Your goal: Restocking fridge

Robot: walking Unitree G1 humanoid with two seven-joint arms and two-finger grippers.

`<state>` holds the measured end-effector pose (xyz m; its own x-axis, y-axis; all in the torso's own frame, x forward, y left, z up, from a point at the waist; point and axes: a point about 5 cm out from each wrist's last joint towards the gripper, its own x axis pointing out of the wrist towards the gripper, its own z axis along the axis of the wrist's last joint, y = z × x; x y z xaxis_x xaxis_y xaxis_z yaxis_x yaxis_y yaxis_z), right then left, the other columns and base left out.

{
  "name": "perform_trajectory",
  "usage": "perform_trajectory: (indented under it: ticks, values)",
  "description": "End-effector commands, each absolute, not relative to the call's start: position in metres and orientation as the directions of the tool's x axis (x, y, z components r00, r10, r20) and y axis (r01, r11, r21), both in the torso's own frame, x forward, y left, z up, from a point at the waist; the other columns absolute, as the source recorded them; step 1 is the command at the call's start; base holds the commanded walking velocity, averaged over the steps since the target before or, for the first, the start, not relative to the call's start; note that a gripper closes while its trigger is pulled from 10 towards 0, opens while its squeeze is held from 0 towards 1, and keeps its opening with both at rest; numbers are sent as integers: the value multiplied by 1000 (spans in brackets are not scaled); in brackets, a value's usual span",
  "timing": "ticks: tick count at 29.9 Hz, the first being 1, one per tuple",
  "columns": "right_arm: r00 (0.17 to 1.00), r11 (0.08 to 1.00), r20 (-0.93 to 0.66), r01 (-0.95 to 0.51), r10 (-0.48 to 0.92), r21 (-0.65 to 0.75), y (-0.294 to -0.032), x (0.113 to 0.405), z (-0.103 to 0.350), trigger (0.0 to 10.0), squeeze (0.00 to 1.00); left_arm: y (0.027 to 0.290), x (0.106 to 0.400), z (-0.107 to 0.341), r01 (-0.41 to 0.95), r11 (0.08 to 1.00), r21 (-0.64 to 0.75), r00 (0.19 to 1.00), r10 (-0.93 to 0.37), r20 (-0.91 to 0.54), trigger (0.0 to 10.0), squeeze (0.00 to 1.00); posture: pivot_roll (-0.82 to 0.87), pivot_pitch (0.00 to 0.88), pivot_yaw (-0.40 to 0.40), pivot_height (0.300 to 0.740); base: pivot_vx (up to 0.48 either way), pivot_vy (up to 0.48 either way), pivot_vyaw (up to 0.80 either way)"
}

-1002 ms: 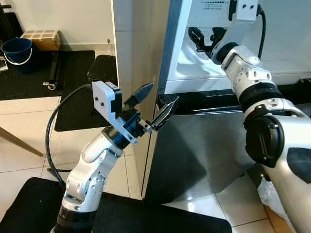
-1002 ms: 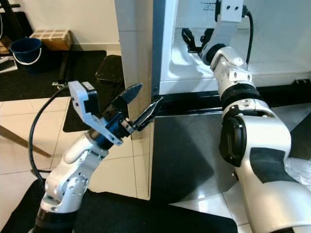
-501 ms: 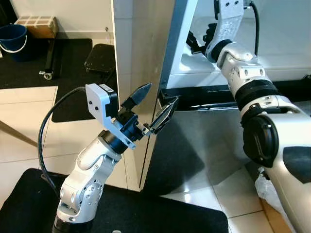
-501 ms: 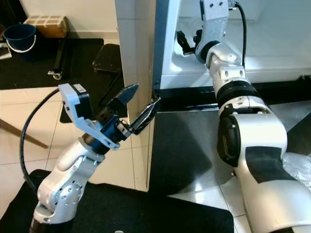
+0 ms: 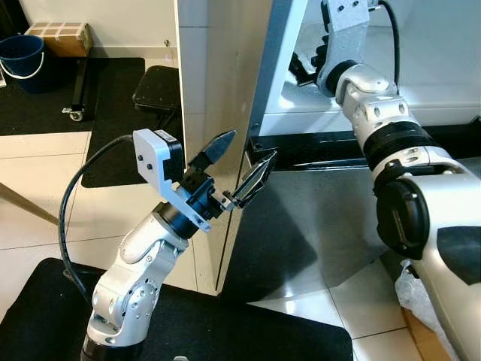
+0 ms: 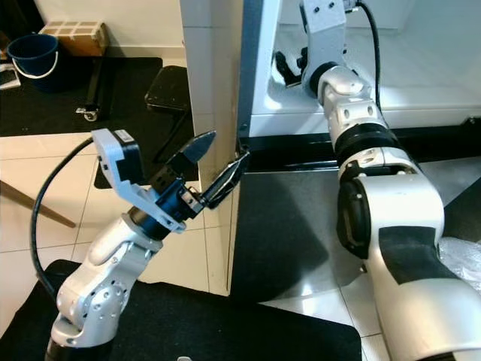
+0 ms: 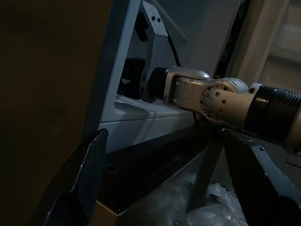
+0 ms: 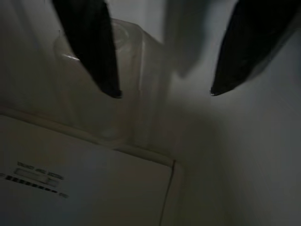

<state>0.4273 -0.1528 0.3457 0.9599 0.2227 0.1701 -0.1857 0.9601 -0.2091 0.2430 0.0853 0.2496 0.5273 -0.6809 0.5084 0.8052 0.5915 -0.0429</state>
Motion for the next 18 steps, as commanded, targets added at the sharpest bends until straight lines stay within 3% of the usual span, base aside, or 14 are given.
perform_trajectory:
  ticks: [1,9,18]
  values:
    - [974,967,105,-177,198,-186,-160,429,332,0,0,84,242,252,815,578,-32,513,-695,505,10000,0,136,130,-81,740,0,0,0]
    - [976,980,140,-148,167,-135,-171,428,339,0,0,84,245,253,819,573,-21,503,-700,507,10000,0,136,105,-68,740,0,0,0]
    - [938,979,308,-188,157,75,-194,420,368,0,0,83,249,257,834,552,-2,475,-717,510,10000,0,127,70,-40,740,0,0,0]
